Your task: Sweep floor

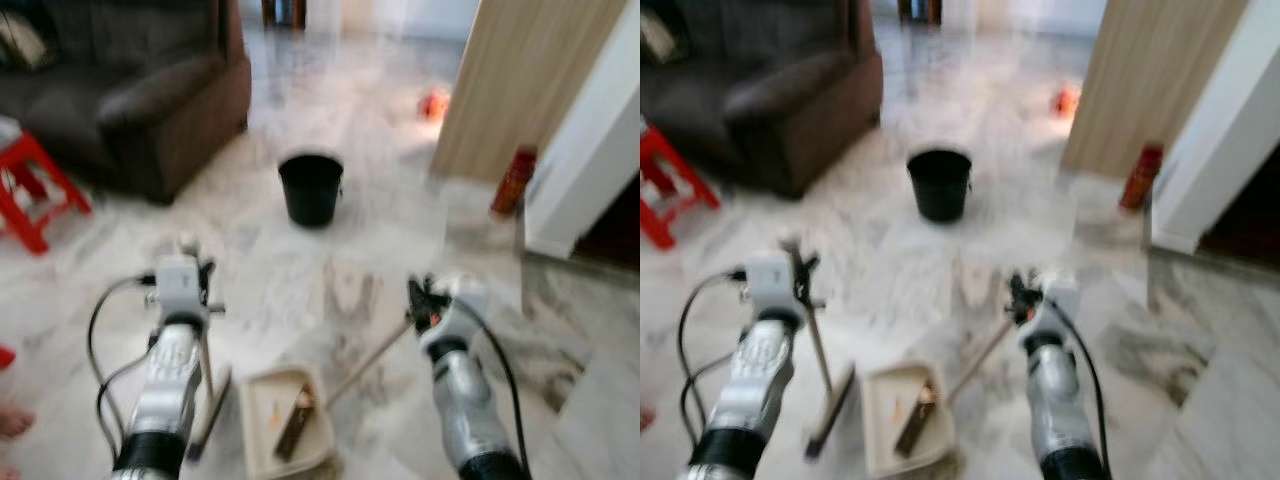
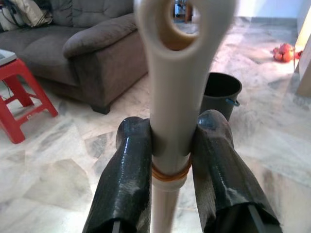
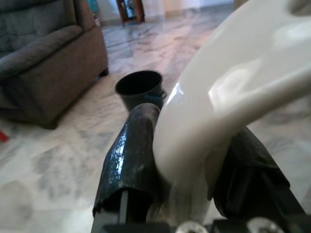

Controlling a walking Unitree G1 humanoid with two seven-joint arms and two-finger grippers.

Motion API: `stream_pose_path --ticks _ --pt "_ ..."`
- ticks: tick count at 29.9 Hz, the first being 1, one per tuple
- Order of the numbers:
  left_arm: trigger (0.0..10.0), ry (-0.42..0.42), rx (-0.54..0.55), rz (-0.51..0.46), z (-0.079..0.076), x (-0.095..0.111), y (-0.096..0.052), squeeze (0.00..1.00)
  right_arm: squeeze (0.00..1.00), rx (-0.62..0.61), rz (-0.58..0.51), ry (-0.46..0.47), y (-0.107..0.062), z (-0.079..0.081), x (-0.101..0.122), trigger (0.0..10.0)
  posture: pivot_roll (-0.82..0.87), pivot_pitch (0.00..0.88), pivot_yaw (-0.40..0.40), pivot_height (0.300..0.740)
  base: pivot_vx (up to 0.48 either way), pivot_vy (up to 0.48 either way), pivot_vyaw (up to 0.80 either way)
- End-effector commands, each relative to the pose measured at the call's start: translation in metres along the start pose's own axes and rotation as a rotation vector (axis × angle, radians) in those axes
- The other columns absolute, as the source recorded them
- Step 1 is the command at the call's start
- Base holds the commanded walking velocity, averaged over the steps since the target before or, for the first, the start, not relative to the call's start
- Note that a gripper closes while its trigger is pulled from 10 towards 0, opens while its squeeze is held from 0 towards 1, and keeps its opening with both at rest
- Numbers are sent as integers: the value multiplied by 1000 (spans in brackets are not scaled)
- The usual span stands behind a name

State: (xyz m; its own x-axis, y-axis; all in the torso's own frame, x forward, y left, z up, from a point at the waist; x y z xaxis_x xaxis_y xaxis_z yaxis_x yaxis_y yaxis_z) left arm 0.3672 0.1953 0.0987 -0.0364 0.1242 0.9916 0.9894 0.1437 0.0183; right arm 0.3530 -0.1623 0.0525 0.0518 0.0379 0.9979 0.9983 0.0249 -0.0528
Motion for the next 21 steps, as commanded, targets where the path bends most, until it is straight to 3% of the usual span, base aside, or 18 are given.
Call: stream_pose_path --ticks 1,21 --pt "10000 1 8 -39 4 12 2 0 0 12 -52 21 5 8 15 10000 -52 56 -19 740 277 0 0" --pt "10000 -4 -6 -20 4 7 0 0 0 -2 -46 25 2 8 11 10000 -61 39 -4 740 277 0 0"
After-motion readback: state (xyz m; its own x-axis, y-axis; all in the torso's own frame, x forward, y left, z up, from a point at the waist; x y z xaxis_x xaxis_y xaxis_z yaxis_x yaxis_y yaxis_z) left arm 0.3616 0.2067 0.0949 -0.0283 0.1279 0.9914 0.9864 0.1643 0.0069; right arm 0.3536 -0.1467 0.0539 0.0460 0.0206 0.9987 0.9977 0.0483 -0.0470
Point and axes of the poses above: a point about 5 cm out from each wrist's last joint towards the gripper, its own y axis pointing out of the wrist towards the gripper, its own x axis along the axis of the wrist's last joint, z = x × y, the point moved 5 cm from there along y, pointing out of the wrist towards the gripper, and after that the axes turned 12 degrees about -y, right-handed, at the moved point
